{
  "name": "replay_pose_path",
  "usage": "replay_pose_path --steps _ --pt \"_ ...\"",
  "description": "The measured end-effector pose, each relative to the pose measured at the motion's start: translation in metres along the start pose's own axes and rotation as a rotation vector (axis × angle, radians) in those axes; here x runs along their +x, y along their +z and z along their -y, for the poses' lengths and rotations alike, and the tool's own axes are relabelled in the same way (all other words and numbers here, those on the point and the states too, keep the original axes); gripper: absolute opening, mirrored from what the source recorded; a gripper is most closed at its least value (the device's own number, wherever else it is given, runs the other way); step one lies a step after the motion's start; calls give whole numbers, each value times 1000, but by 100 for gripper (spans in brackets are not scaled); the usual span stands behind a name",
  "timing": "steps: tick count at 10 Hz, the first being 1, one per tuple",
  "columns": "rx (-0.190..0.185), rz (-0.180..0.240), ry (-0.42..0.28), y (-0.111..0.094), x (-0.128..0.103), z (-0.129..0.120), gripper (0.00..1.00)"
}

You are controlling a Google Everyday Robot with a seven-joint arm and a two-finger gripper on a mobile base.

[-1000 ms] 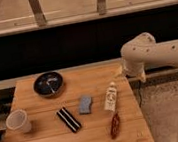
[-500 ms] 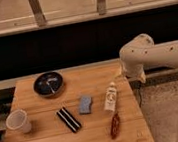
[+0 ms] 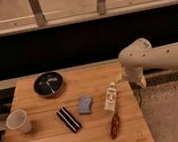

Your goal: Place the pepper on the white sponge

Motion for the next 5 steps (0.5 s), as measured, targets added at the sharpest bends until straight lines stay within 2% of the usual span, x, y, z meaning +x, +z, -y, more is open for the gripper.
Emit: replay_pose_path --steps 2,3,5 --pt "9 -49 4 14 22 2 80" --pt "4 -82 5 21 36 3 80" --pt "-14 -121 -17 24 63 -4 80"
